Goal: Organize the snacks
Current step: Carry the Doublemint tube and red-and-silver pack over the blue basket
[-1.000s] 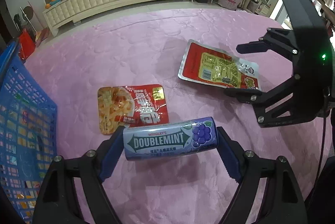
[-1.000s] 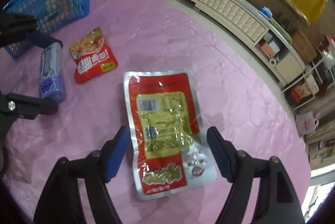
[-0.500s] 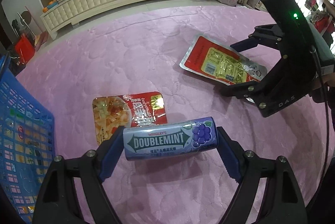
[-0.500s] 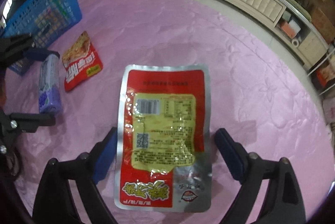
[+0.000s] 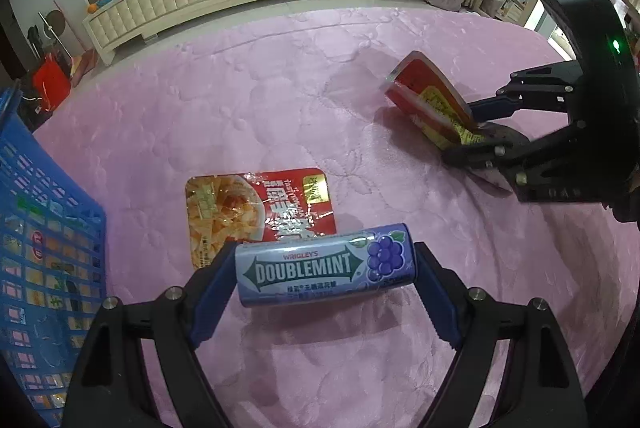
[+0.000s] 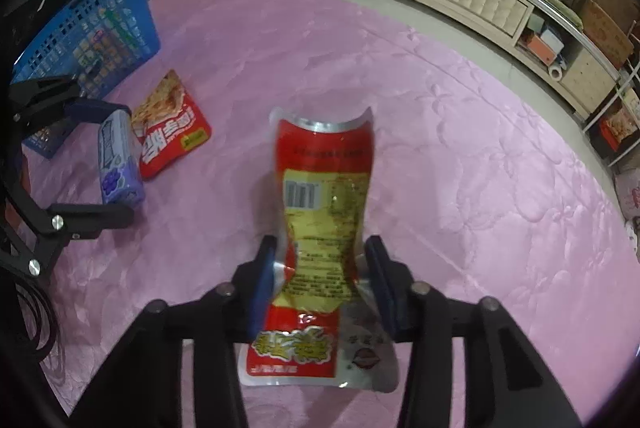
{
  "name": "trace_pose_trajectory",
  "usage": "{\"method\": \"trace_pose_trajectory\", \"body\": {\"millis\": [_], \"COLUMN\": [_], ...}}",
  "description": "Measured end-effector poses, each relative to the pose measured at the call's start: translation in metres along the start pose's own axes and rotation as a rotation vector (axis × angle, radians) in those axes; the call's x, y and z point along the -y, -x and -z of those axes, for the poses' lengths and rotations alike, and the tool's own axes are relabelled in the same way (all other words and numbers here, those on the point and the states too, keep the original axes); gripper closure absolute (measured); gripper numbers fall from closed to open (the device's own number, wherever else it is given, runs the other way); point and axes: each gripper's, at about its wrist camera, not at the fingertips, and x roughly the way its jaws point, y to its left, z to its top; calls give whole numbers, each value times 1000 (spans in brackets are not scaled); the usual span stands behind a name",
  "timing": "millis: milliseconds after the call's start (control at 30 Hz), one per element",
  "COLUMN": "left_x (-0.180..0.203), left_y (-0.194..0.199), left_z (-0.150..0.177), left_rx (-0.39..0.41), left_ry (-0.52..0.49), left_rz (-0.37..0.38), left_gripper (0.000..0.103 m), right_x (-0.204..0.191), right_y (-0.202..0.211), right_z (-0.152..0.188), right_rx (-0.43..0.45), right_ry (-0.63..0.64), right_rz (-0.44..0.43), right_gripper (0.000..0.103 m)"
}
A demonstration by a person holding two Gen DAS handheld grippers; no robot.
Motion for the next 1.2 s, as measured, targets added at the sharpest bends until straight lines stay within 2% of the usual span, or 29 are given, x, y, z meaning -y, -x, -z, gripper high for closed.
{"method": "trace_pose_trajectory", "body": {"millis": [67, 133, 300, 400, 533, 833, 1067, 1200], "left_x": [1, 1, 5, 10, 14, 3, -31, -59], "left_y": [-1, 1, 10, 27, 66, 168, 227, 245], "left_z": [-1, 1, 6, 13, 21, 41, 63, 70], "left_rx": [1, 6, 11, 31, 87, 239, 315, 340], "left_ry": [-1, -1, 6, 5, -17, -20, 0, 18], "left_rz": [6, 10, 16, 15, -9, -50, -96, -129], "left_gripper": [21, 21, 21, 21, 21, 21, 21, 21], "right_x": [10, 20, 3, -12, -35, -93, -145, -181], "right_y": [0, 1, 7, 21, 56, 145, 191, 203], "right_z": [-3, -3, 4, 11, 19, 9, -18, -39], "right_rx": [12, 23, 28, 44, 91, 238, 326, 361], "right_ry": [-70, -129, -137, -154, -167, -121, -81, -43], "right_rz": [-29, -42, 33, 19, -3, 16, 29, 25], "right_gripper": [65, 66, 67, 67, 67, 67, 67, 66]}}
